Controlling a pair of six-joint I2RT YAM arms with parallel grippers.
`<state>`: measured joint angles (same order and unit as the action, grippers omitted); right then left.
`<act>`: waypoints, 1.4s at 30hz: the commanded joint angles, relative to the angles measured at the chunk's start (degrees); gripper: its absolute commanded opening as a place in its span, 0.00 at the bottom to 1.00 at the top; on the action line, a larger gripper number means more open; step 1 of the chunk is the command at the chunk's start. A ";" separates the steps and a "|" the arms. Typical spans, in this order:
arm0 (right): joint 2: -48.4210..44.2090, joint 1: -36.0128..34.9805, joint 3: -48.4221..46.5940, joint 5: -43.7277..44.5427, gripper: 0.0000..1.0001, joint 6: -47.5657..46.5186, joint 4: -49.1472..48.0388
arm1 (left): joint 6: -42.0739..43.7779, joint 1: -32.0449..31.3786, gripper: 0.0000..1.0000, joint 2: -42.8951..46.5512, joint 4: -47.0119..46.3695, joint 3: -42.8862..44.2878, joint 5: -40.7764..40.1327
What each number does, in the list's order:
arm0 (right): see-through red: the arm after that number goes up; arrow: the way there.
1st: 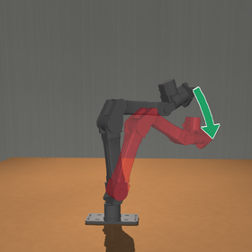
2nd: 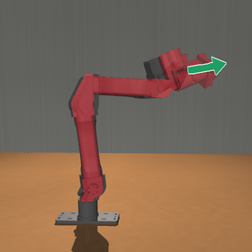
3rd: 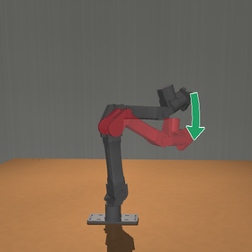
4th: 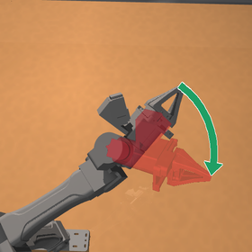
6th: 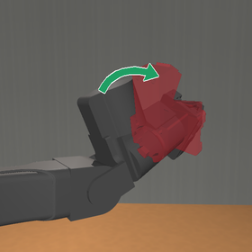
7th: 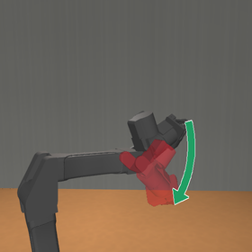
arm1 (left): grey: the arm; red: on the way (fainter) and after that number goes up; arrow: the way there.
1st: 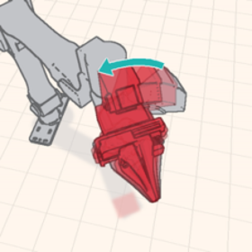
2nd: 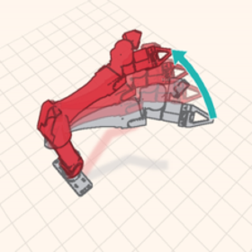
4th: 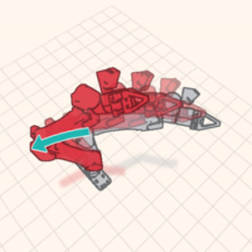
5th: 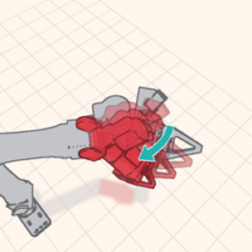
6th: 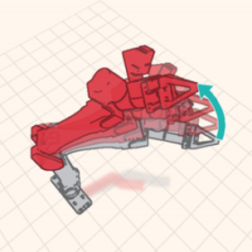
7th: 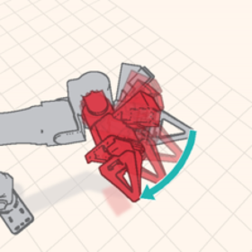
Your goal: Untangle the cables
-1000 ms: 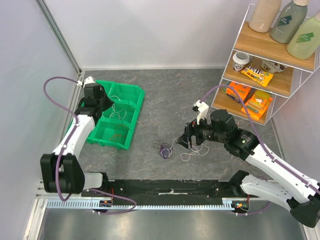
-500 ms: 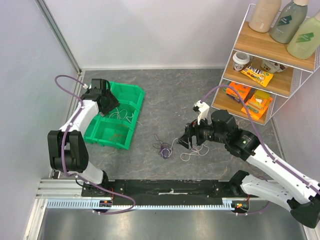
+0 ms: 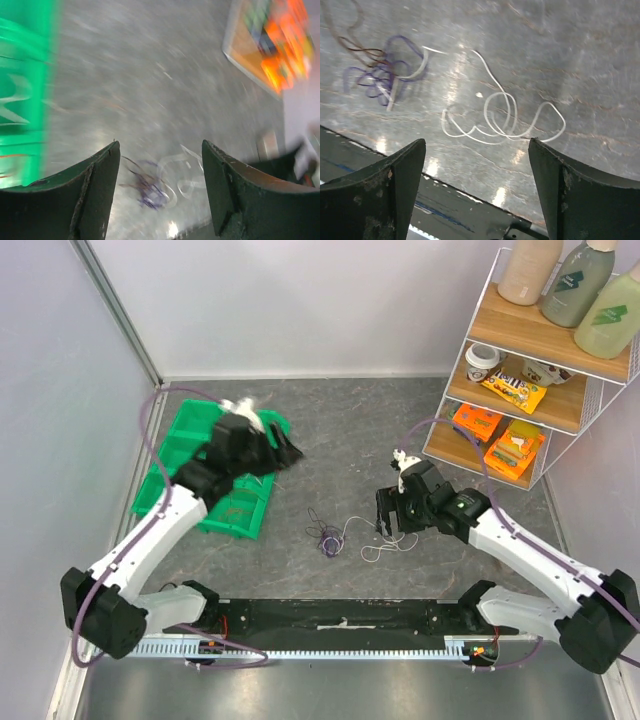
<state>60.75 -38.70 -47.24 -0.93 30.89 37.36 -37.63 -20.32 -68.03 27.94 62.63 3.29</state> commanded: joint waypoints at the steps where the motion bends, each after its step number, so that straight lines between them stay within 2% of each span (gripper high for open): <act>1: 2.17 1.43 0.49 1.81 0.90 -0.13 2.80 | 1.33 -16.22 0.69 0.36 -14.12 -7.77 9.80; 5: 4.98 4.14 1.45 3.14 0.82 1.09 4.47 | -1.22 -23.17 0.58 -5.87 -19.41 -9.55 15.07; 7: 4.99 6.78 3.11 1.29 0.75 1.88 4.56 | 0.62 -25.64 0.57 -10.26 -18.90 -7.62 17.70; 10: 3.06 12.22 5.57 -4.49 0.71 2.50 3.07 | 4.48 -27.67 0.65 -18.52 -12.58 -1.65 17.20; 14: 4.19 15.84 9.09 -16.71 0.67 3.65 -3.16 | 13.88 -29.87 0.75 -23.98 -11.25 0.82 12.80; 17: 7.27 16.11 9.19 -17.52 0.67 4.17 -3.61 | 18.19 -30.48 0.77 -28.02 -9.58 2.84 11.92; 20: 8.68 16.81 10.41 -18.84 0.66 4.96 -5.98 | 20.92 -30.66 0.77 -32.76 -9.14 3.90 14.36; 23: 10.00 16.99 11.38 -18.50 0.63 5.93 -9.06 | 20.93 -30.75 0.68 -35.94 -8.60 4.43 15.17; 26: 12.63 17.16 11.30 -16.75 0.51 5.49 -11.43 | 20.93 -30.66 0.44 -36.91 -8.09 4.60 11.49; 27: 13.25 17.16 11.12 -16.04 0.43 5.40 -12.57 | 20.93 -30.75 0.35 -37.09 -6.43 5.91 10.08; 30: 13.96 17.25 9.46 -16.73 0.19 5.58 -15.82 | 21.54 -30.75 0.23 -36.13 -2.55 9.52 7.97; 32: 12.91 17.16 6.65 -16.65 0.04 5.23 -15.40 | 21.72 -30.75 0.18 -33.76 -0.97 11.45 5.69; 33: 11.94 17.16 4.72 -16.39 0.00 4.62 -14.09 | 21.63 -30.75 0.18 -31.57 -0.09 12.24 4.98; 36: 6.85 17.17 -4.13 -17.44 0.00 1.55 -9.35 | 21.02 -30.75 0.20 -26.38 2.37 15.49 5.23; 38: 2.98 17.16 -10.73 -19.19 0.00 -1.00 -6.79 | 20.14 -30.75 0.27 -23.39 4.56 17.86 5.24; 42: -0.10 17.16 -20.32 -24.81 0.00 -5.31 -4.41 | 17.59 -30.66 0.56 -15.93 4.50 19.90 4.80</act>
<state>65.52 -21.61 -58.06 -19.59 31.27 30.87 -18.70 -50.76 -92.79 31.64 79.05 9.06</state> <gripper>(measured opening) 0.010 0.466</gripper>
